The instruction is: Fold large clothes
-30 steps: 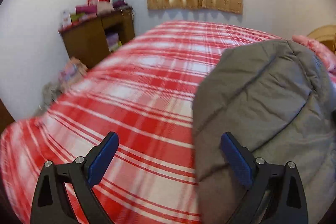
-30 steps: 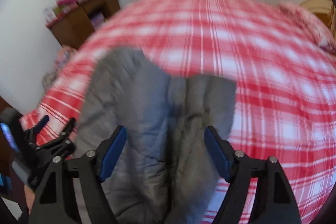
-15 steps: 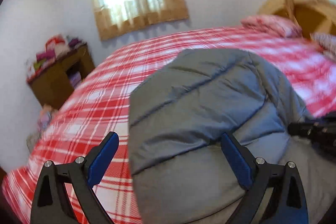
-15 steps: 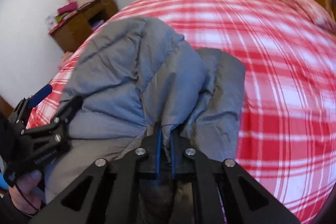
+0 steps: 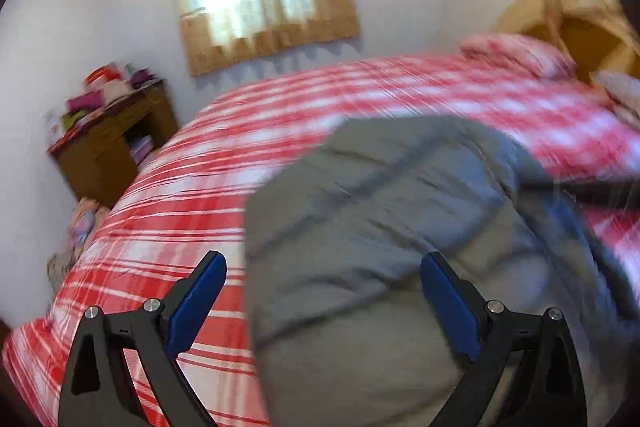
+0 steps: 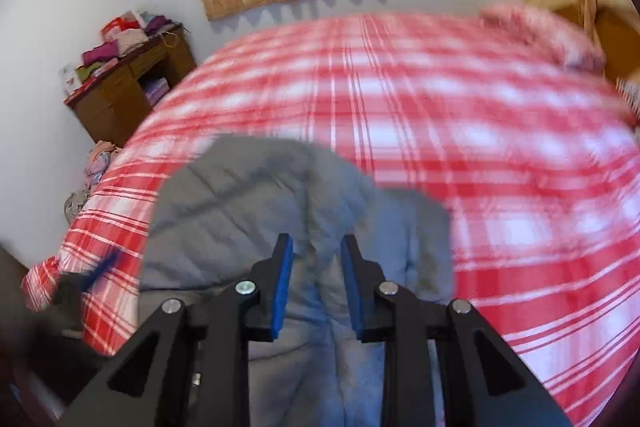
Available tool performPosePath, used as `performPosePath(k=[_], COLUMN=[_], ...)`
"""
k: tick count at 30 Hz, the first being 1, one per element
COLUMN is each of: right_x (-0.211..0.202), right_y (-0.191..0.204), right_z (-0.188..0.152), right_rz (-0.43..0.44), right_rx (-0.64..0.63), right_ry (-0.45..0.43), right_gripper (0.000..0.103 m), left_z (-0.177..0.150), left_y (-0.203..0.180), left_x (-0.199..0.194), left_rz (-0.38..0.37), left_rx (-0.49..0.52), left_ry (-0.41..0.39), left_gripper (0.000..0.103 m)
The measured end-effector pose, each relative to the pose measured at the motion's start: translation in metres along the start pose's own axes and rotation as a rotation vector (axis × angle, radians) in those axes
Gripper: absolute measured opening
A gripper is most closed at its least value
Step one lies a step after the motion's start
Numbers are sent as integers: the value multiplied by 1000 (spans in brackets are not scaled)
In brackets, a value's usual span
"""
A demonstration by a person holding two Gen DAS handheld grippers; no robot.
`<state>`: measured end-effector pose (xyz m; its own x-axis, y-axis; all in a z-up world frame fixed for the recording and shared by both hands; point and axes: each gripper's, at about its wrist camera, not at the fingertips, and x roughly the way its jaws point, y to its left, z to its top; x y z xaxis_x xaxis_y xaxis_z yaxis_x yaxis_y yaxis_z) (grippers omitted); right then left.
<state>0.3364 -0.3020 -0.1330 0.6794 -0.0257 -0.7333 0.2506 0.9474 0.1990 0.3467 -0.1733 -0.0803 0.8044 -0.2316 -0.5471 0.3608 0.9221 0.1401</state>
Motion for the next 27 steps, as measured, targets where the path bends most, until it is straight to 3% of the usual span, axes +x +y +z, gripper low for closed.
performPosePath(k=[3, 6, 10, 15, 27], right_x=[17, 19, 26, 36, 45], right_y=[-21, -41, -41, -39, -45], right_z=[-29, -41, -47, -49, -52], right_rz=[-58, -20, -14, -13, 1], right_rx=[7, 74, 73, 70, 85], right_ry=[-36, -81, -107, -107, -87], right_gripper=[28, 28, 29, 29, 30], left_z=[7, -2, -18, -27, -33], left_y=[18, 13, 7, 11, 3], left_x=[16, 47, 57, 70, 80], left_rz=[-34, -55, -77, -102, -83], left_rx=[-81, -74, -94, -144, -128], left_ry=[32, 106, 78, 105, 131], left_gripper=[98, 98, 100, 102, 102])
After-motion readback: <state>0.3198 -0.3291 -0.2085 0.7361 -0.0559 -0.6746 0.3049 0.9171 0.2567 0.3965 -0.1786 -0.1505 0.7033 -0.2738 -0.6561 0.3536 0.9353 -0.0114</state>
